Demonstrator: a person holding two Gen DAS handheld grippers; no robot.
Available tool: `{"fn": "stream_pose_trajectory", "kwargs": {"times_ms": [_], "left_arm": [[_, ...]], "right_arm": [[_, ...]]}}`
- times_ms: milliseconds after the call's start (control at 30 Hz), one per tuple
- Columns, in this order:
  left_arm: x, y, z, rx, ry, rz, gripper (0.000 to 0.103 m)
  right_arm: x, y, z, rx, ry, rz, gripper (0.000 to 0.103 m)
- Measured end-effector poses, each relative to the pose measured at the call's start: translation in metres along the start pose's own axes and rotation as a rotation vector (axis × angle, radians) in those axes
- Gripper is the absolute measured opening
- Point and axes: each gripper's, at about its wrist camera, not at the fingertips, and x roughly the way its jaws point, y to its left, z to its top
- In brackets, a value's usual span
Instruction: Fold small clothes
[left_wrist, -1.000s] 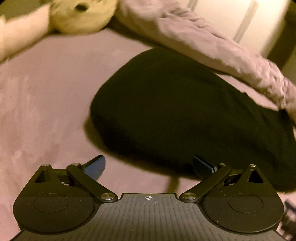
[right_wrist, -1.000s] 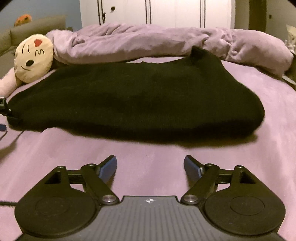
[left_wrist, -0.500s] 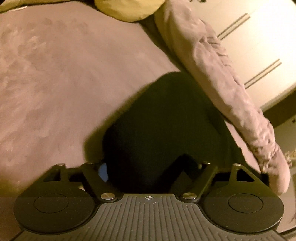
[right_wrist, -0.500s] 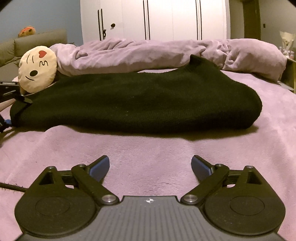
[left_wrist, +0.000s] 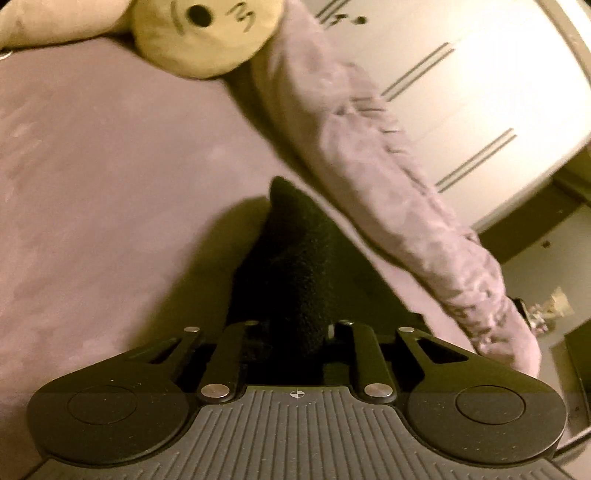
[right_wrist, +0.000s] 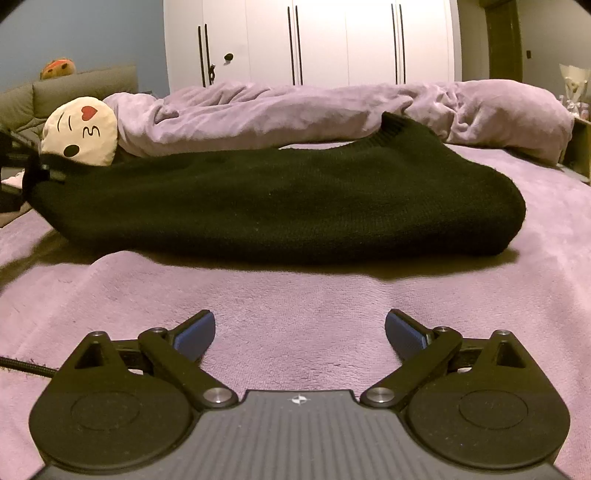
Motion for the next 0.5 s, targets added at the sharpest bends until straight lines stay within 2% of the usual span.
{"fn": "stream_pose_trajectory", "kwargs": {"times_ms": [167,233,300,367,433,467,500], "left_arm": [[0.008,0.004,-0.005,-0.009,0.017,0.047,0.022],[0.012,0.012,-0.009,-0.034,0.028,0.073,0.035],[0.017,0.021,-0.013,-0.056,0.046,0.094,0.056],[0.024,0.032,-0.016,-0.080,0.078,0.108,0.063],[0.028,0.039,-0.017,-0.117,0.076,0.114,0.064],[0.029,0.043,-0.016,-0.147,0.074,0.100,0.059],[0.028,0.045,-0.014,-0.162,0.071,0.094,0.036]], "right_arm": [[-0.002,0.000,0.000,0.005,-0.004,0.003,0.098],[-0.002,-0.001,-0.001,0.008,-0.006,0.005,0.098],[-0.002,-0.001,-0.001,0.009,-0.007,0.008,0.098],[-0.002,-0.001,0.000,0.010,-0.007,0.008,0.099],[-0.002,-0.001,0.000,0.009,-0.006,0.007,0.099],[-0.001,-0.001,0.000,0.009,-0.004,0.007,0.099],[-0.002,-0.001,0.000,0.009,-0.001,0.005,0.099]]}}
